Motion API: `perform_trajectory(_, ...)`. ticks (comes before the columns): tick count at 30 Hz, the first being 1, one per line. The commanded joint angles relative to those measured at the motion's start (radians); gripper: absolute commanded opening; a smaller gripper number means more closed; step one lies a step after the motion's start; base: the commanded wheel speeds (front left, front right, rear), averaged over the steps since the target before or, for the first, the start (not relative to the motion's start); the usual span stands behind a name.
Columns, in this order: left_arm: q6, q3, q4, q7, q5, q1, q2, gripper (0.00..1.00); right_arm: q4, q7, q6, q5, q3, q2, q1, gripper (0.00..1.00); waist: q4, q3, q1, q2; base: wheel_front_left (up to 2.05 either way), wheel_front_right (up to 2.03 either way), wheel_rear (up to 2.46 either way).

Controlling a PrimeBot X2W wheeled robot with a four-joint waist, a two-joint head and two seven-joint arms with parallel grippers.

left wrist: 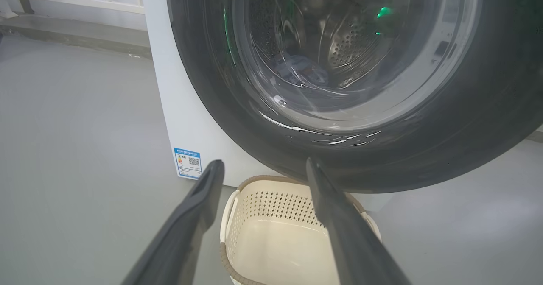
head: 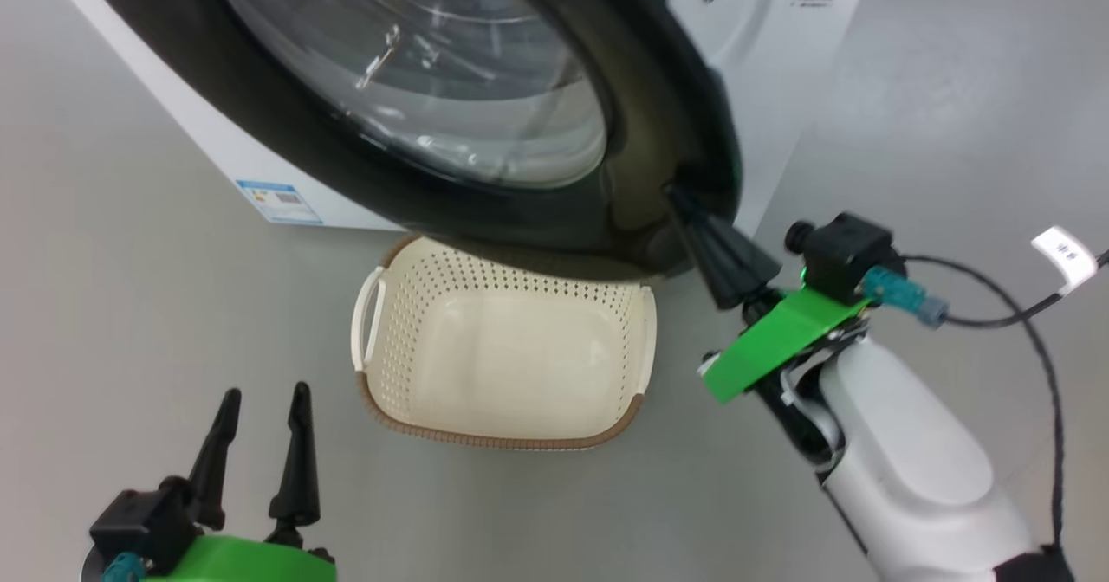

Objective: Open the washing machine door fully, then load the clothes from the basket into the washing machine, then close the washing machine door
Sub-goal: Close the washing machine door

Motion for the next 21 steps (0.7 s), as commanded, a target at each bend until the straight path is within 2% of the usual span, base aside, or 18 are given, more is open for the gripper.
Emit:
perform_trajectory(1, -0.002, 0.029, -0.028, -0.009, -0.007, -0.033, 0.012, 1.00, -0.016, -0.005, 0.001, -0.009, 0.000, 0.006, -0.029, 0.00, 0.021, 0.024, 0.0000, 0.0000, 0.00, 0.00, 0.00)
perform_trajectory(13, -0.002, -0.021, -0.037, -0.009, -0.021, -0.112, 0.002, 1.00, 0.068, -0.005, 0.001, -0.012, -0.120, -0.060, -0.188, 0.00, 0.106, 0.121, 0.0000, 0.0000, 0.00, 0.00, 0.00)
perform_trajectory(21, -0.002, -0.037, -0.045, -0.009, -0.032, -0.154, -0.004, 1.00, 0.104, -0.005, 0.001, -0.030, -0.204, -0.079, -0.293, 0.00, 0.144, 0.178, 0.0000, 0.0000, 0.00, 0.00, 0.00)
